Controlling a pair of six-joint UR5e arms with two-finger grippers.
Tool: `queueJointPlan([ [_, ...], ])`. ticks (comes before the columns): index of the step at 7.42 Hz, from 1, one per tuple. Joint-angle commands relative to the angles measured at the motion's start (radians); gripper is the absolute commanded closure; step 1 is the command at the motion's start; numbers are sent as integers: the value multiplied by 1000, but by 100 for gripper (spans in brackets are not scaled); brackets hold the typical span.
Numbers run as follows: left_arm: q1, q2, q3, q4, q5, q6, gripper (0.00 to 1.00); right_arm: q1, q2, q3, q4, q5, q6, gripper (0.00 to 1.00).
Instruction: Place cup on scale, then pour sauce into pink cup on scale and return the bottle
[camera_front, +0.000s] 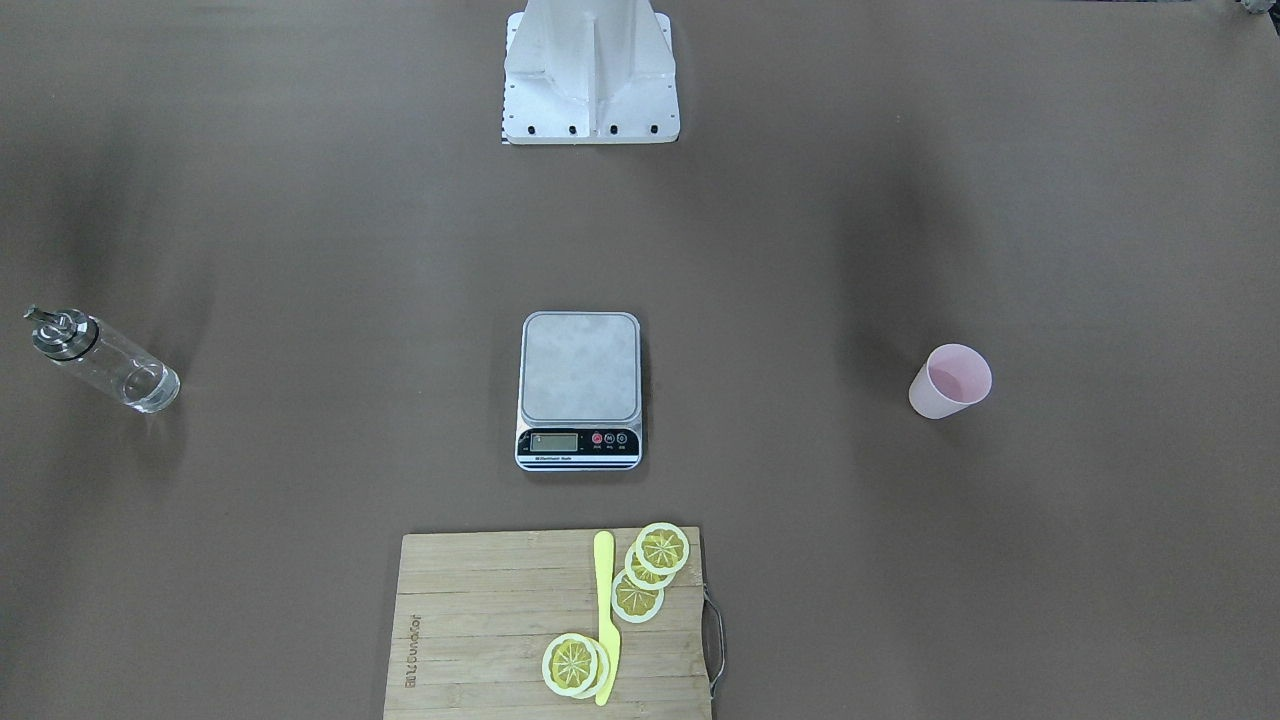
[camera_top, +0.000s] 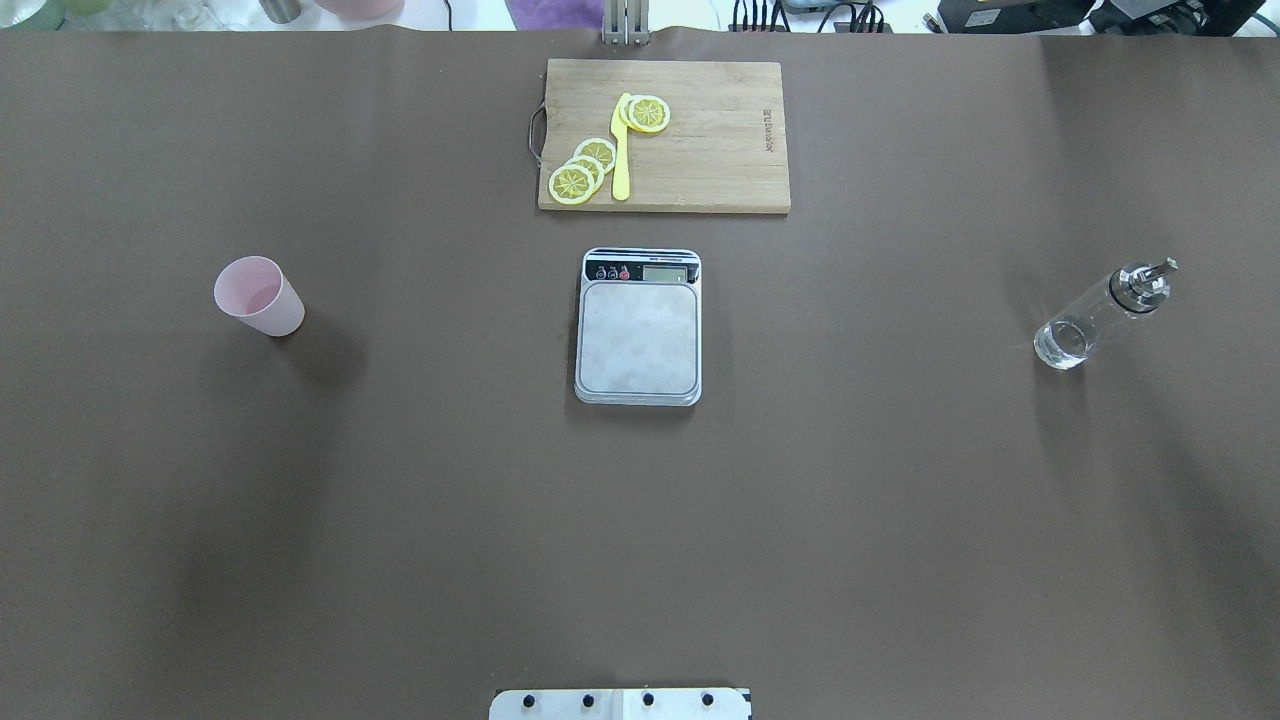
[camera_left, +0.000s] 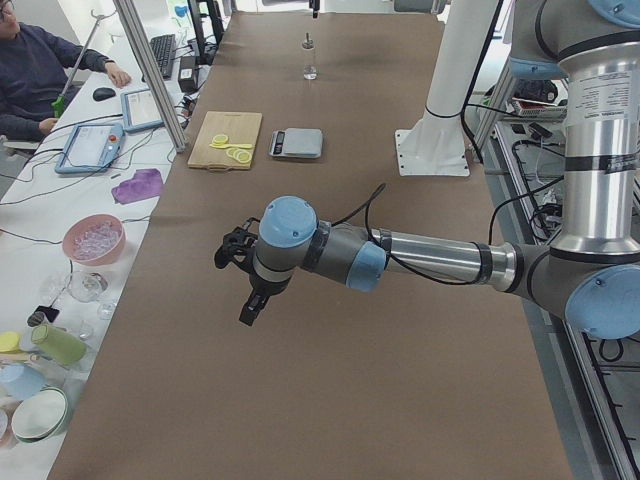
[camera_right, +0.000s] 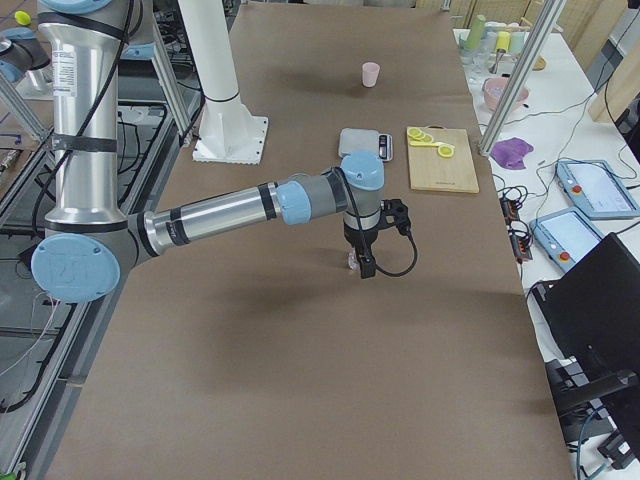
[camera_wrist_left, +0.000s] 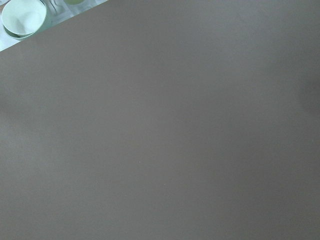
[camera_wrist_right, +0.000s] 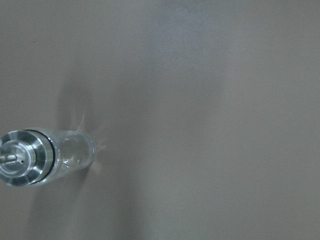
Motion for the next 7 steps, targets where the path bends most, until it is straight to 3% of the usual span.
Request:
queueJointPlan([
  [1,78,1,-2,-99,-35,-244,2,-44,-8,3,22,5,7,0],
  [3,177,-2,-2,-237,-53,-512,2,-61,-33,8,28,5,7,0],
  [5,282,-4,-3,-351,-44,-743,3,-61,-135,5,160,3,30,1],
  [7,349,-34,-6,-376,-7,-851,5,-61,-162,11,166,3,42,0],
])
